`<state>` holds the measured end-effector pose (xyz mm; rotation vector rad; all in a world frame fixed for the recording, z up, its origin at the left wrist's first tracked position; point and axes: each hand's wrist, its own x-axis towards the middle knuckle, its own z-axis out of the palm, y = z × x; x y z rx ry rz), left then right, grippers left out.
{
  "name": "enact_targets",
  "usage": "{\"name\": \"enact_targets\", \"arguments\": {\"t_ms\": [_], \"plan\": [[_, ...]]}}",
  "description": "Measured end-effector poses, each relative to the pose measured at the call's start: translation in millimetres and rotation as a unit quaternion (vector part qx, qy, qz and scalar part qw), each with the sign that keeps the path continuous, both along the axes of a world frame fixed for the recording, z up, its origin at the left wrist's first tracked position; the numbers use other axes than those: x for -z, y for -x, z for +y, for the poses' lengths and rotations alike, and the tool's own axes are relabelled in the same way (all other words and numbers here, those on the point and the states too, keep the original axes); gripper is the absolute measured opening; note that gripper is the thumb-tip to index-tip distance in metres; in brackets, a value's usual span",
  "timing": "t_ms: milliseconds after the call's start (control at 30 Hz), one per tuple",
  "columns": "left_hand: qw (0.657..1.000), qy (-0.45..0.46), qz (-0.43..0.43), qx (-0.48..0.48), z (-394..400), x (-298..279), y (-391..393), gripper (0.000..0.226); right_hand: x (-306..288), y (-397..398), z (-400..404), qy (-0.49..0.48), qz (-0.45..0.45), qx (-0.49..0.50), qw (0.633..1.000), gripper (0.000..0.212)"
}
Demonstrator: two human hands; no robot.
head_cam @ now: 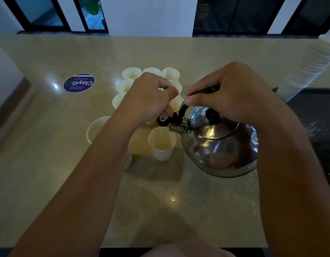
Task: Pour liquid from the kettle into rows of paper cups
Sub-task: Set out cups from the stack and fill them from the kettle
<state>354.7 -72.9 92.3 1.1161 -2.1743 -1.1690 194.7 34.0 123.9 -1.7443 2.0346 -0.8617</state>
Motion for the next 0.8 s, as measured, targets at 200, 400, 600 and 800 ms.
{"name": "enact_targets", "arguments": {"t_ms": [200,400,600,800], "plan": [[0.999,-0.017,-0.02,0.018,-1.9,2.7,-4.7,0.021,0.0,-7.4,-4.3,-0.027,-0.001,-0.004,1.0,0.016],[0.999,-0.021,-0.027,0.019,-3.5,2.0,-5.0,0.021,-4.0,-11.1,-6.9,-0.035,0.009,-0.01,0.999,0.018],[0.999,-0.037,-0.022,0.024,-5.8,4.8,-3.6,0.021,-4.9,-10.7,-10.6,-0.046,0.018,-0.017,0.999,0.018],[0.998,-0.054,-0.022,0.025,-8.4,5.5,-3.4,0.021,-5.7,-12.0,-13.4,-0.054,0.026,-0.024,0.998,0.017]]}}
